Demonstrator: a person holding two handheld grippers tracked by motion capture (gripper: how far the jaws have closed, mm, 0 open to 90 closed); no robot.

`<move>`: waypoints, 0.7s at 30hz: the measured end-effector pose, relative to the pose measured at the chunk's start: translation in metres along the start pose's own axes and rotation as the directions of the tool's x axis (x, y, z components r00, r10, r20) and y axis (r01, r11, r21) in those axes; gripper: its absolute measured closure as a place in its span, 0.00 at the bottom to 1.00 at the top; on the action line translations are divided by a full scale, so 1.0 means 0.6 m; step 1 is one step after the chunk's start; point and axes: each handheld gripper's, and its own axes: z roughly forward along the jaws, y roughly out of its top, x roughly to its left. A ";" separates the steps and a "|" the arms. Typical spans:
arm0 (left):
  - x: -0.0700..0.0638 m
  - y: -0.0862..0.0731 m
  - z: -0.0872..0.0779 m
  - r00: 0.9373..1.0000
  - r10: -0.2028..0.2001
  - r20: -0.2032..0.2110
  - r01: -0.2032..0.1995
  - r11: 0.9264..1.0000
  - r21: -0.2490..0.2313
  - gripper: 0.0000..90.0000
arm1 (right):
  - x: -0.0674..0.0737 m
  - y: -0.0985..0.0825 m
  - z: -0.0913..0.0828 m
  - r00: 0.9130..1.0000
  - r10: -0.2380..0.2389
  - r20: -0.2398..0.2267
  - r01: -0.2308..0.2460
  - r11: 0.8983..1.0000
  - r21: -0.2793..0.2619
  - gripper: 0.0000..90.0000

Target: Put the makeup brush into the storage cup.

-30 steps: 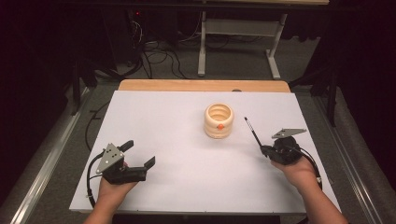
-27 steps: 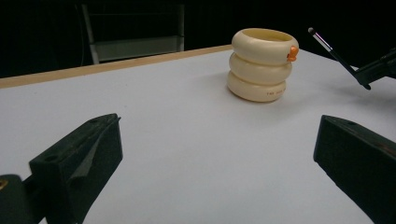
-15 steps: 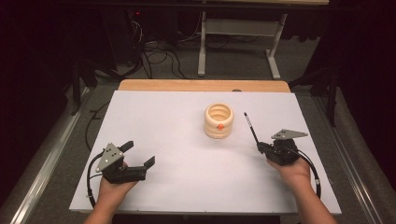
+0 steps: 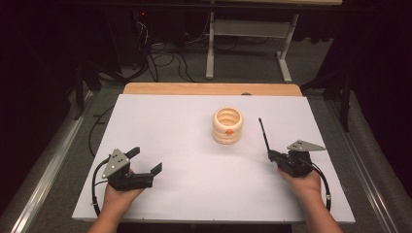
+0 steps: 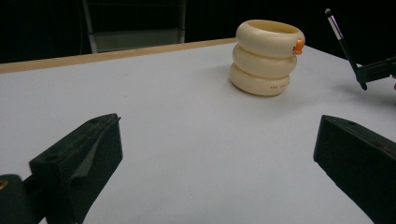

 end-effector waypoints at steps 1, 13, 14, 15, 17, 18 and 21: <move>0.001 -0.001 0.001 1.000 0.000 0.000 0.000 1.000 0.004 0.02 | -0.001 -0.002 -0.001 1.000 -0.002 -0.003 0.002 1.000 -0.007 0.96; 0.005 -0.005 0.008 1.000 -0.024 0.004 0.024 1.000 0.020 0.02 | -0.002 -0.015 -0.002 1.000 -0.004 0.019 0.005 0.997 -0.073 0.96; 0.005 -0.006 0.009 1.000 -0.027 0.005 0.027 0.999 0.021 0.02 | -0.002 -0.017 -0.002 1.000 -0.013 0.019 0.014 0.996 -0.088 0.96; 0.005 -0.006 0.009 1.000 -0.027 0.005 0.027 0.999 0.024 0.02 | -0.002 -0.017 -0.002 1.000 -0.016 0.021 0.018 0.995 -0.094 0.96; 0.005 -0.007 0.009 0.999 -0.032 0.007 0.032 0.999 0.024 0.02 | -0.001 -0.018 -0.003 1.000 -0.011 0.026 0.013 0.994 -0.109 0.96; 0.006 -0.008 0.010 0.999 -0.035 0.008 0.035 0.999 0.025 0.02 | -0.001 -0.019 -0.003 1.000 -0.007 0.027 0.010 0.994 -0.109 0.96; 0.009 -0.011 0.011 0.999 -0.051 0.014 0.050 0.998 0.030 0.02 | 0.001 -0.020 -0.003 0.999 -0.017 0.031 0.020 0.992 -0.121 0.96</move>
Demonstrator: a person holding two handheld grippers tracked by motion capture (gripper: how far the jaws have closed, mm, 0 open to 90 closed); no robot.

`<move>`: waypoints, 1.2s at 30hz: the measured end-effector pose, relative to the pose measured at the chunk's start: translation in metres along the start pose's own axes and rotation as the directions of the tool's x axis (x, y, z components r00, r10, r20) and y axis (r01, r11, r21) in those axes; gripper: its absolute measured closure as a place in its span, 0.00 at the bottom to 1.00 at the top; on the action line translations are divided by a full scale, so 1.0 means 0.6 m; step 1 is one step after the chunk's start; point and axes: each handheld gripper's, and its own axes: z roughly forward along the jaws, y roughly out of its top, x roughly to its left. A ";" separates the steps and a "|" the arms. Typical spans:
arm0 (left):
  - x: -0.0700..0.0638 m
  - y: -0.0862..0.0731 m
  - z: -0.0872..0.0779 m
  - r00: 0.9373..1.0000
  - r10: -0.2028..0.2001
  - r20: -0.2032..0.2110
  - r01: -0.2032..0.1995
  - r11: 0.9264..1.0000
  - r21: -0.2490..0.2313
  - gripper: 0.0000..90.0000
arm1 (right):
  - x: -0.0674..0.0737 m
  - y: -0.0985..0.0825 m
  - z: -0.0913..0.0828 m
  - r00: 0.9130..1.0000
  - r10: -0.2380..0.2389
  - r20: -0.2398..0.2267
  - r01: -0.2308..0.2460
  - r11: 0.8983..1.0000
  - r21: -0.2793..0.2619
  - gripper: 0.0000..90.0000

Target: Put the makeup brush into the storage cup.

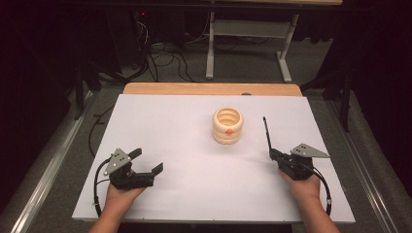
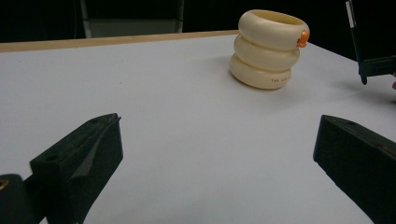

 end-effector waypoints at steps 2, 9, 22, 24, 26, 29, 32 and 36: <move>0.002 -0.002 0.002 1.000 -0.005 0.000 0.005 1.000 0.007 0.02 | 0.002 0.000 0.000 1.000 -0.005 -0.003 0.005 1.000 -0.011 0.96; 0.007 -0.006 0.008 1.000 -0.023 -0.001 0.023 1.000 0.016 0.02 | 0.008 0.003 -0.004 1.000 -0.025 -0.007 0.024 0.998 -0.060 0.96; 0.001 -0.018 0.029 0.999 -0.033 -0.001 0.033 0.999 0.009 0.02 | 0.024 0.007 -0.002 0.999 -0.048 -0.018 0.046 0.995 -0.089 0.96; -0.002 -0.018 0.031 1.000 -0.020 0.000 0.020 1.000 0.015 0.02 | 0.028 0.008 -0.002 0.999 -0.049 -0.023 0.046 0.995 -0.093 0.96; -0.004 -0.019 0.033 1.000 -0.015 0.000 0.015 1.000 0.017 0.02 | 0.032 0.010 -0.001 0.998 -0.059 -0.024 0.056 0.994 -0.098 0.96; -0.008 -0.019 0.037 1.000 -0.010 0.002 0.010 1.000 0.020 0.02 | 0.041 0.013 0.001 0.997 -0.066 -0.032 0.062 0.992 -0.107 0.96; -0.011 -0.019 0.042 1.000 -0.007 0.007 0.006 1.000 0.026 0.02 | 0.050 0.016 0.006 0.996 -0.079 -0.042 0.074 0.991 -0.109 0.96; -0.017 -0.019 0.049 1.000 0.006 0.016 -0.007 1.000 0.029 0.02 | 0.065 0.019 0.014 0.994 -0.093 -0.060 0.086 0.991 -0.107 0.96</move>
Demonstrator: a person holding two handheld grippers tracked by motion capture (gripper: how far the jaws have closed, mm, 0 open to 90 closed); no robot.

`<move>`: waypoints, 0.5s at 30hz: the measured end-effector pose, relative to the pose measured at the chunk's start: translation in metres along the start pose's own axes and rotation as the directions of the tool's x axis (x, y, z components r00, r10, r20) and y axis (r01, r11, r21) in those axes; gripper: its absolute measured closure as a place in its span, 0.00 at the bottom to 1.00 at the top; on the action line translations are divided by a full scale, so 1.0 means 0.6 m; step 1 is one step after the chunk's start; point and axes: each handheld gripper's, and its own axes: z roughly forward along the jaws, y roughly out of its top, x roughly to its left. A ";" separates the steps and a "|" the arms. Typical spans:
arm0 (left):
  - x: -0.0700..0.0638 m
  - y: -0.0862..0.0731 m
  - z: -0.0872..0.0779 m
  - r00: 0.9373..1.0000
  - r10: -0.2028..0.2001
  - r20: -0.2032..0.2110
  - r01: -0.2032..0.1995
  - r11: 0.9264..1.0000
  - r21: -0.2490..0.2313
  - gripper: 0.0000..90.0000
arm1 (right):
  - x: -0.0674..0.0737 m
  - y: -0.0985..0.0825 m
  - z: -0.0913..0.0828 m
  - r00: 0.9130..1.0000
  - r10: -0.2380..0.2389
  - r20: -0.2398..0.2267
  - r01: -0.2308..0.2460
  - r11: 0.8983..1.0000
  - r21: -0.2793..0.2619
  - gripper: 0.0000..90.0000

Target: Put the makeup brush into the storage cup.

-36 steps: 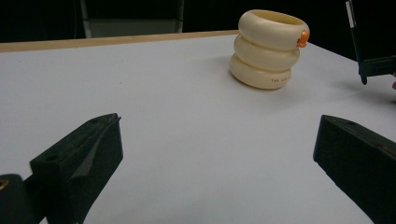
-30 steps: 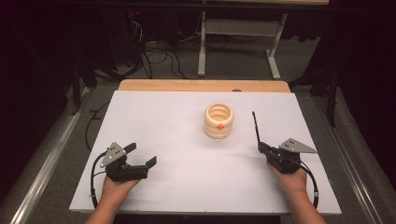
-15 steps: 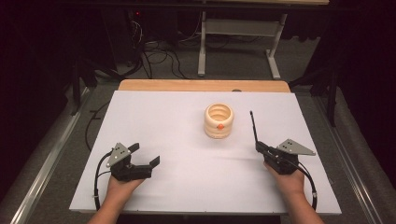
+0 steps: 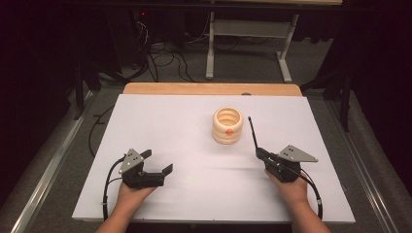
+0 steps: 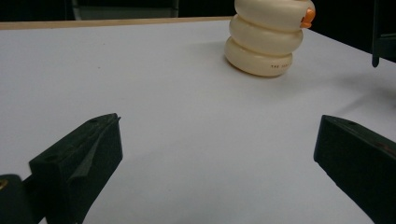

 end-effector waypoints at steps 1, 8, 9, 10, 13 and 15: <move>-0.001 0.000 0.001 1.000 0.000 0.002 0.000 1.000 -0.002 0.02 | 0.004 0.001 0.003 1.000 0.000 -0.006 0.000 1.000 0.001 0.96; -0.009 0.005 0.009 1.000 0.017 0.005 -0.017 1.000 -0.012 0.02 | 0.026 0.006 0.020 0.999 -0.025 -0.039 0.025 1.000 0.006 0.96; -0.010 0.006 0.010 1.000 0.020 0.007 -0.020 1.000 -0.015 0.02 | 0.028 0.007 0.022 0.999 -0.031 -0.044 0.031 0.999 0.006 0.96; -0.011 0.007 0.011 1.000 0.025 0.013 -0.025 1.000 -0.016 0.02 | 0.031 0.008 0.024 0.998 -0.030 -0.049 0.030 1.000 0.007 0.96; -0.016 0.010 0.015 0.999 0.034 0.021 -0.033 0.999 -0.019 0.02 | 0.037 0.009 0.030 0.997 -0.040 -0.060 0.041 0.999 0.006 0.96; -0.018 0.011 0.019 0.999 0.032 0.030 -0.032 0.999 -0.015 0.02 | 0.041 0.010 0.033 0.997 -0.042 -0.065 0.043 0.999 0.007 0.96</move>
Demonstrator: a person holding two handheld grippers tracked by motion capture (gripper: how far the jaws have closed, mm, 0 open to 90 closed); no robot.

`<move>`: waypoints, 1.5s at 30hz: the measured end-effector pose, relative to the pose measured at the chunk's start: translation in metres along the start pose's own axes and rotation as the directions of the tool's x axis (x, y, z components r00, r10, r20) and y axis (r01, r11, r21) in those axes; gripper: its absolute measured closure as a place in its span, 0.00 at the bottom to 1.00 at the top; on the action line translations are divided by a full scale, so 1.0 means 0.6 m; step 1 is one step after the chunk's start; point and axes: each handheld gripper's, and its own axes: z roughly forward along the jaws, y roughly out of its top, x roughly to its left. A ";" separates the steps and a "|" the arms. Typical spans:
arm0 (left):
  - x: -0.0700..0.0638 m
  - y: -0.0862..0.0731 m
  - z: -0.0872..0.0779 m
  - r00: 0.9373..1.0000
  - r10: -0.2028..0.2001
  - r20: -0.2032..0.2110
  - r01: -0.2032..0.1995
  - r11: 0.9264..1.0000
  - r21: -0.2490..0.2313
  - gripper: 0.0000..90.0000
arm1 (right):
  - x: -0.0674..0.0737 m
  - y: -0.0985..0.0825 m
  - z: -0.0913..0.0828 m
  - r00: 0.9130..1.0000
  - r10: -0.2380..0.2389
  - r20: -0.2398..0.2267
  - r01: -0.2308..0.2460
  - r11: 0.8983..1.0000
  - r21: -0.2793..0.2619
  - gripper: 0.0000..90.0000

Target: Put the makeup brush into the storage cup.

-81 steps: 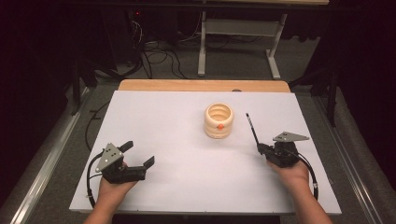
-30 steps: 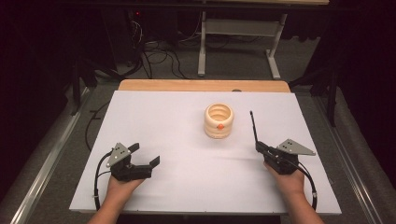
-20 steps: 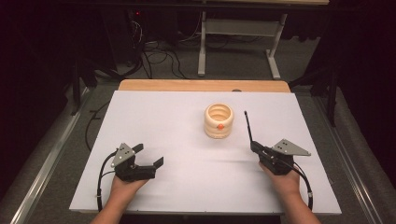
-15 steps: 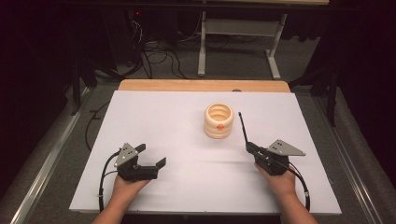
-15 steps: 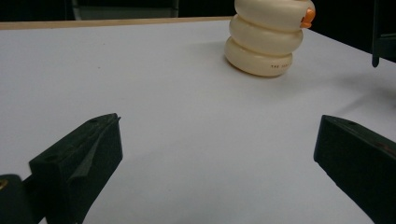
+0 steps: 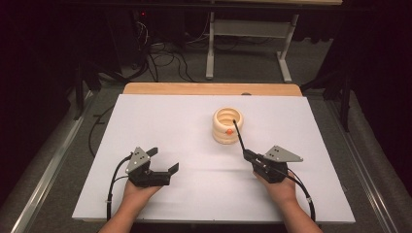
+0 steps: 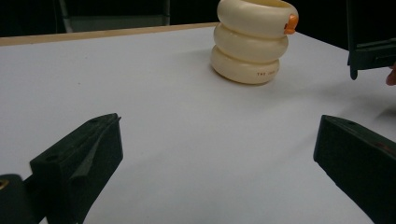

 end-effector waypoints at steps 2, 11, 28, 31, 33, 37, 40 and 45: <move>-0.003 0.002 0.004 1.000 0.014 0.002 -0.014 1.000 0.004 0.02 | 0.004 0.001 0.004 1.000 0.003 -0.004 -0.003 1.000 -0.001 0.96; -0.021 0.020 0.014 0.998 0.058 0.020 -0.058 0.998 0.010 0.02 | 0.015 0.008 0.019 1.000 -0.012 -0.024 0.012 1.000 0.008 0.96; -0.049 0.073 0.069 0.997 0.039 0.065 -0.037 0.999 -0.031 0.01 | 0.034 0.051 0.044 0.998 -0.044 -0.043 0.043 0.999 -0.033 0.96; -0.051 0.075 0.078 0.997 0.024 0.071 -0.021 0.998 -0.051 0.01 | 0.038 0.050 0.048 0.998 -0.054 -0.040 0.053 0.998 -0.033 0.96; -0.052 0.073 0.082 0.997 0.014 0.078 -0.010 0.999 -0.051 0.02 | 0.040 0.047 0.049 0.998 -0.054 -0.043 0.053 0.998 -0.031 0.96; -0.057 0.063 0.085 0.996 0.019 0.088 -0.015 0.999 -0.047 0.02 | 0.047 0.041 0.052 0.996 -0.066 -0.053 0.065 0.998 -0.024 0.96; -0.059 0.056 0.088 0.994 0.029 0.101 -0.026 0.999 -0.028 0.02 | 0.051 0.039 0.054 0.996 -0.064 -0.058 0.063 0.998 -0.030 0.96; -0.063 0.055 0.086 0.992 0.041 0.122 -0.038 0.999 -0.025 0.02 | 0.057 0.033 0.057 0.996 -0.068 -0.063 0.067 0.998 -0.021 0.96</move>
